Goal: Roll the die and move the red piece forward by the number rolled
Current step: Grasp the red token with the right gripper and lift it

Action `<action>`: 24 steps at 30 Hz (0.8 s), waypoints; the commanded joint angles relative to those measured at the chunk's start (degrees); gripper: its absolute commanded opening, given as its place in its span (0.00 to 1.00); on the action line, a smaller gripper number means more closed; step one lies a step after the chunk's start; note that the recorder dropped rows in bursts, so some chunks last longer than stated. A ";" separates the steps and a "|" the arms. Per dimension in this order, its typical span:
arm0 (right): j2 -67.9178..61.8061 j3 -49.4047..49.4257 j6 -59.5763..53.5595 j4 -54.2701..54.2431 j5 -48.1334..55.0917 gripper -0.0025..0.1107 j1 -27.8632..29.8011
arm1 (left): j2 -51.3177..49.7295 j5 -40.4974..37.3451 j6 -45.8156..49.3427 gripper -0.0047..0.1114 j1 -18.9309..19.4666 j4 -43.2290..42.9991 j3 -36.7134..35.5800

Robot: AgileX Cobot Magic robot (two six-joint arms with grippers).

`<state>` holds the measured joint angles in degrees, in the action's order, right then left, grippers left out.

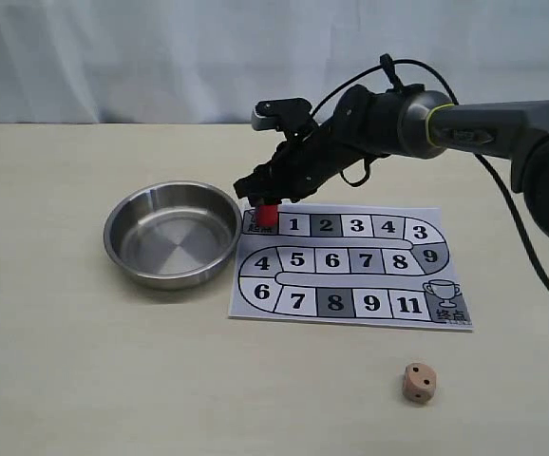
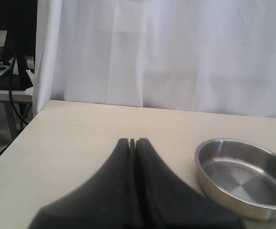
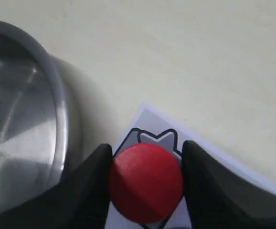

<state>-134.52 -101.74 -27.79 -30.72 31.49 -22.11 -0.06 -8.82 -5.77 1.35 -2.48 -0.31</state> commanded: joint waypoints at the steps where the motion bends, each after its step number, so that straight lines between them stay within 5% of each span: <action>1: 0.15 -0.18 -0.49 0.29 0.00 0.20 -0.02 | 0.06 0.57 0.01 0.04 0.01 -0.05 0.31; 6: 0.26 -0.18 -0.49 0.82 0.66 0.06 -0.02 | 0.06 0.57 0.01 0.04 0.01 -0.05 0.31; 24: 7.41 -0.18 -0.43 8.48 6.65 0.06 0.10 | 0.06 0.68 0.01 0.04 0.01 -0.05 0.31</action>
<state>-127.61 -101.84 -27.92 -24.59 37.04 -22.11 -0.06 -8.82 -5.77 1.35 -2.48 -0.31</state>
